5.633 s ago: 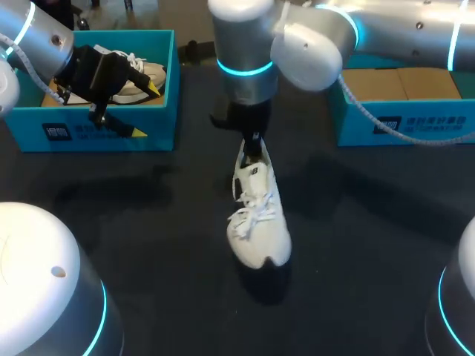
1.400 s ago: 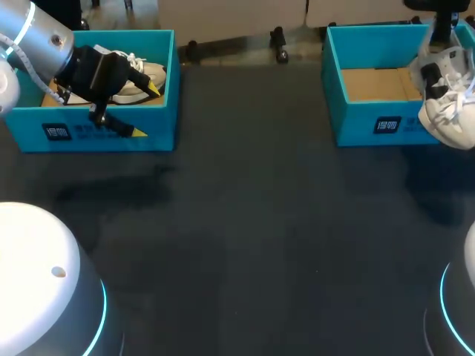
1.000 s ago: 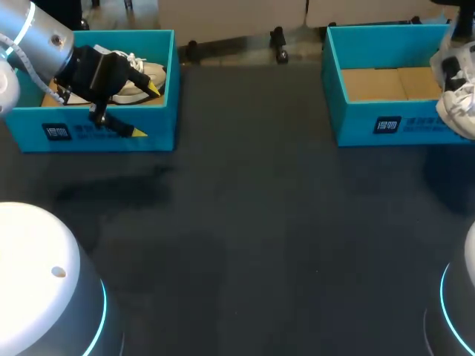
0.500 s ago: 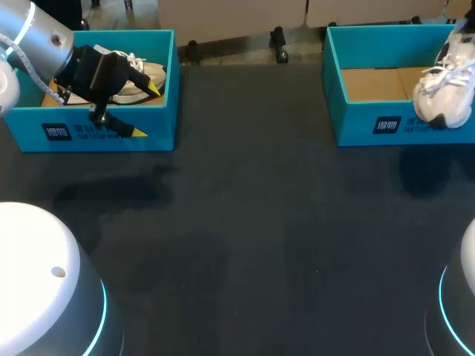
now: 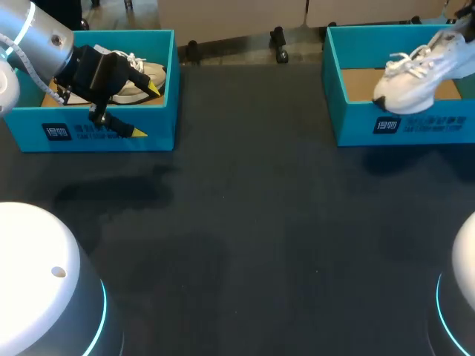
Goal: Take the shoe out of the shoebox, open the shoe tongue, remove and reinsert the insole, then place the shoe into the shoebox
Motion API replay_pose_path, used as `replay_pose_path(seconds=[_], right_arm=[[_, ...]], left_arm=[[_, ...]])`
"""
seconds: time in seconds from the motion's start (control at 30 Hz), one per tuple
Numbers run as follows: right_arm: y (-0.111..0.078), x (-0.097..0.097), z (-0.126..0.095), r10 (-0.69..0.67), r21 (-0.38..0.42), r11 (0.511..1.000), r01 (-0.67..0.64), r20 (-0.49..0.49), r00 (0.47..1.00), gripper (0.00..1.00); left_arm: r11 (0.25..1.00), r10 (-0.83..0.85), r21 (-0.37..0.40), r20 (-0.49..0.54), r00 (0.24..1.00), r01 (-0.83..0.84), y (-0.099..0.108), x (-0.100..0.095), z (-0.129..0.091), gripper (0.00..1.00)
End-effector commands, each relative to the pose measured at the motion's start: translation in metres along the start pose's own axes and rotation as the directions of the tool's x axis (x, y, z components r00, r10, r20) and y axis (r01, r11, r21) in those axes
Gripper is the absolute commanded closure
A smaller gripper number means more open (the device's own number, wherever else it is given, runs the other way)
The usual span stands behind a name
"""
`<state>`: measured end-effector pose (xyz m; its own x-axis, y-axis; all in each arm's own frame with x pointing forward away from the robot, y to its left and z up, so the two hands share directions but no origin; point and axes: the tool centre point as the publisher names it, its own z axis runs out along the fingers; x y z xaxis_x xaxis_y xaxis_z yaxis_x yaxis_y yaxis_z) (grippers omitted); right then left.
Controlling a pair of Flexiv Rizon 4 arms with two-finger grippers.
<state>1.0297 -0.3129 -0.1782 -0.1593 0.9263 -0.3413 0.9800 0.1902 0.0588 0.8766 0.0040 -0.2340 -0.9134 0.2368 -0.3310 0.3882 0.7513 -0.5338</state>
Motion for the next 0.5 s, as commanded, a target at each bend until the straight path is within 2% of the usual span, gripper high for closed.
replay_pose_path(seconds=[0.03, 0.13, 0.5], right_arm=[[-0.0029, -0.0006, -0.0044, 0.357, 0.072, 0.933, -0.354, -0.048, 0.933, 1.0], [-0.0045, 0.0013, -0.0062, 0.389, 0.058, 0.921, -0.386, -0.07, 0.918, 1.0], [-0.0045, 0.0013, -0.0062, 0.389, 0.058, 0.921, -0.386, -0.07, 0.918, 1.0]], left_arm=[[1.0, 0.0, -0.003, -0.003, 1.0, 0.0, -0.0004, -0.0006, 0.0, 0.0], [1.0, 0.0, -0.003, -0.003, 1.0, 0.0, -0.0004, -0.0006, 0.0, 0.0], [1.0, 0.0, -0.003, -0.003, 1.0, 0.0, -0.0004, -0.0006, 0.0, 0.0]])
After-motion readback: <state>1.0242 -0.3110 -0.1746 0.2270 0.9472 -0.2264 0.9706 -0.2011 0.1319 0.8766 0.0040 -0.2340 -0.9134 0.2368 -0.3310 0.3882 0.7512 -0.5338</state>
